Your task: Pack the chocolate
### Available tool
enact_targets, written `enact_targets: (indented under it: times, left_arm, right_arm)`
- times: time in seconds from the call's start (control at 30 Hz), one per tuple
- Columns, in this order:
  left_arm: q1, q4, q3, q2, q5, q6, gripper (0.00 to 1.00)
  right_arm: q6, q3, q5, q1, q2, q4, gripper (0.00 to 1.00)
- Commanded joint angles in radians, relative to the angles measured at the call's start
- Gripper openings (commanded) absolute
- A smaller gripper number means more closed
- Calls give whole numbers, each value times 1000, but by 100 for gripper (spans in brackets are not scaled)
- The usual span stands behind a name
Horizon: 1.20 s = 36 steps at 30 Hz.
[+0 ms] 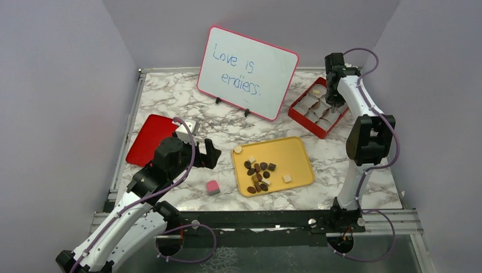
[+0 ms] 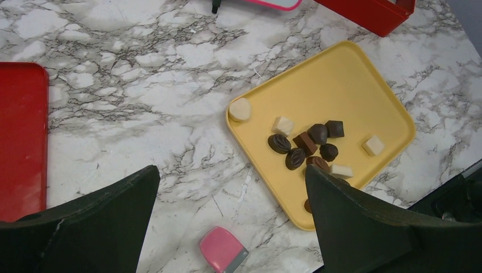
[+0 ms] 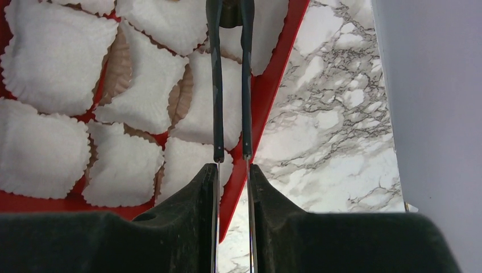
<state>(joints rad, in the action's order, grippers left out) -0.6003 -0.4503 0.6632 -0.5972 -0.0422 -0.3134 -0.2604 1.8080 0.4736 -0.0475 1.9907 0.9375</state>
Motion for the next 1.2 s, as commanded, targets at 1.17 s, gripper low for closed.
enact_targets:
  times: [1.17]
  left_arm:
    - [-29,32,-9,-26,-34,7,99]
  right_arm:
    - [26,-54,-53,-15,-138,51,37]
